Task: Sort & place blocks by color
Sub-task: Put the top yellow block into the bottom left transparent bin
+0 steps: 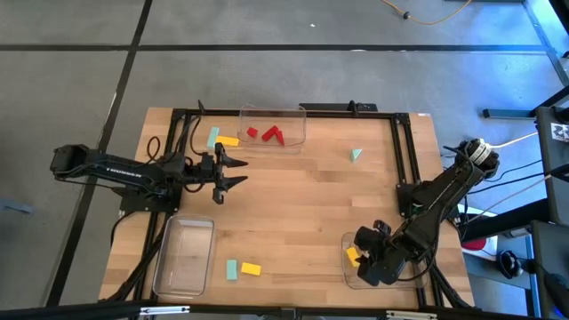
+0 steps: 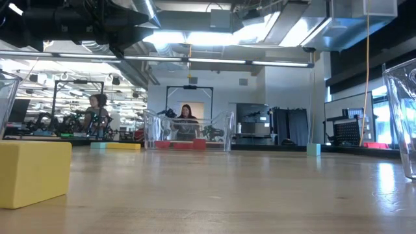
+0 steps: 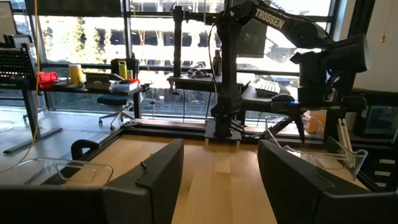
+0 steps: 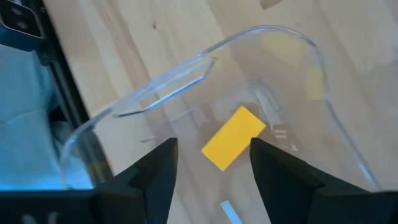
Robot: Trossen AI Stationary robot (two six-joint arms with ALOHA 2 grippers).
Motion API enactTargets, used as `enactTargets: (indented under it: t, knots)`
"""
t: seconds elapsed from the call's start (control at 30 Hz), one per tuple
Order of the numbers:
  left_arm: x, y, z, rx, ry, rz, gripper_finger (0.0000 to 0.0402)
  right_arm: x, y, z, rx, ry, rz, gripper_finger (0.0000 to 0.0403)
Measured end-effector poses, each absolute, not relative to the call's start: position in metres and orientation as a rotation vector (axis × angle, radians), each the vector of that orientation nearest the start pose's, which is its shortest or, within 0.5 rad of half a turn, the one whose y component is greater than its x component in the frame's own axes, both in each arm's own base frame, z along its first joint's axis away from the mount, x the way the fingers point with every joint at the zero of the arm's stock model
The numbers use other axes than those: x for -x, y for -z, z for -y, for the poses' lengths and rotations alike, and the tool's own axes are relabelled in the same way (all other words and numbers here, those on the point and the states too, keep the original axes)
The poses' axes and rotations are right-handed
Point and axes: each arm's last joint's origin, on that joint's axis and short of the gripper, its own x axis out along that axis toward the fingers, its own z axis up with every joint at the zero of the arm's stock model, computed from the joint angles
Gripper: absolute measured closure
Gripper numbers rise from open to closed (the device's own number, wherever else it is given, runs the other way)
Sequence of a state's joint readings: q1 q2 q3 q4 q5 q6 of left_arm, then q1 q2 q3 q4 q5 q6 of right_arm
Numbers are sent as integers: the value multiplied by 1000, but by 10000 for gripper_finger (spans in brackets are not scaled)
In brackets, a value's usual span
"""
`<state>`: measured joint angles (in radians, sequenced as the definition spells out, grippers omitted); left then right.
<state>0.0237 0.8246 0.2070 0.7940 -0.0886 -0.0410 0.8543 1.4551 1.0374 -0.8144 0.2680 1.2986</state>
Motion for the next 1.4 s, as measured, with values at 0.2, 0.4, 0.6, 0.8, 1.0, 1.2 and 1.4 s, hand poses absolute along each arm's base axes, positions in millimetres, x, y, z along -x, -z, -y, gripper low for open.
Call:
enactTargets:
  t: [0.2,0.4,0.6,0.8,1.0,1.2,1.4]
  knots:
    - [-170,-221,-7,47,-108,179,204,-183,-231,-199,-478,205,-1144,204]
    - [-170,-221,-7,47,-108,179,204,-182,-231,-201,-506,175,-1203,204]
    - [-170,-221,-7,47,-108,179,204,-185,-233,-202,-504,172,-1135,204]
    - [-170,-221,-7,48,-108,179,204,-212,-239,-189,-247,144,-881,205]
    - [-170,-221,-7,48,-108,179,204,-241,-240,-150,44,228,-817,205]
    - [-170,-221,-7,49,-108,172,204,-240,-199,-99,129,336,-992,205]
    - [-171,-219,-7,48,-108,157,204,-234,-168,-73,-8,259,-801,205]
